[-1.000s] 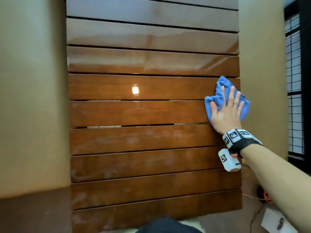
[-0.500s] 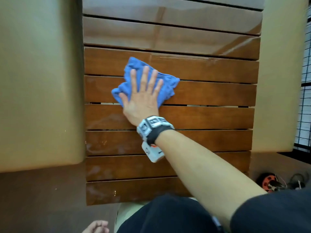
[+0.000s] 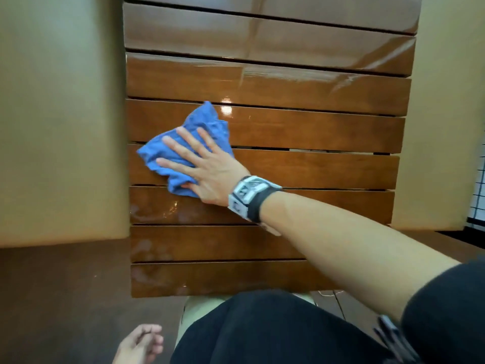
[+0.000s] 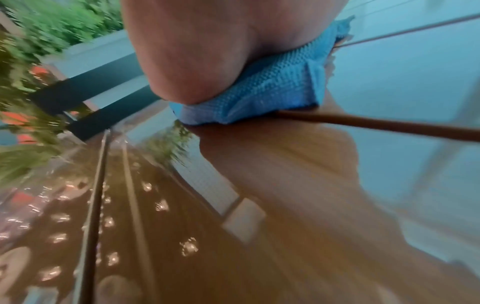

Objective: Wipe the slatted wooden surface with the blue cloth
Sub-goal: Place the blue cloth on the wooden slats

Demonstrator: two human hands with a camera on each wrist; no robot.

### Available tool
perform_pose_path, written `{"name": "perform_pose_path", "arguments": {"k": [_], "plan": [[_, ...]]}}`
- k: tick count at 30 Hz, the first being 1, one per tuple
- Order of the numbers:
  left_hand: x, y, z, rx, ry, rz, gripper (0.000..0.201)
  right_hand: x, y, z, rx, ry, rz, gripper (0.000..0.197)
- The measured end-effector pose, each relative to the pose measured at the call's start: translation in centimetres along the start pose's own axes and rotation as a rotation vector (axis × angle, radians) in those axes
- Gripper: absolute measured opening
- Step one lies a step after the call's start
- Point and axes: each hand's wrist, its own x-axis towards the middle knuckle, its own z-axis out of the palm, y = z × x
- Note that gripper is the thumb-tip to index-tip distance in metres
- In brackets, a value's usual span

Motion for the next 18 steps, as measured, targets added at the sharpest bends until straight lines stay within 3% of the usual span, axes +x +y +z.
{"name": "perform_pose_path", "arguments": {"k": [6, 9, 12, 15, 18], "plan": [[0.0, 1.8, 0.9, 0.109, -0.017, -0.001, 0.025, -14.8, 9.5, 2.8, 0.054, 0.039, 0.315, 0.064], [0.1, 2.0, 1.4, 0.139, -0.026, -0.004, 0.023, -21.4, 13.1, 4.1, 0.110, 0.033, 0.579, 0.065], [-0.1, 2.1, 1.8, 0.174, -0.049, -0.008, 0.022, -26.1, 13.6, 5.1, 0.210, 0.057, 0.877, 0.068], [-0.2, 2.3, 1.6, 0.224, -0.063, -0.001, 0.021, -26.7, 11.2, 5.8, 0.275, 0.135, 1.150, 0.068], [0.1, 2.2, 1.4, 0.235, -0.076, 0.004, 0.021, -23.0, 7.3, 5.9, 0.338, 0.181, 1.375, 0.073]]}}
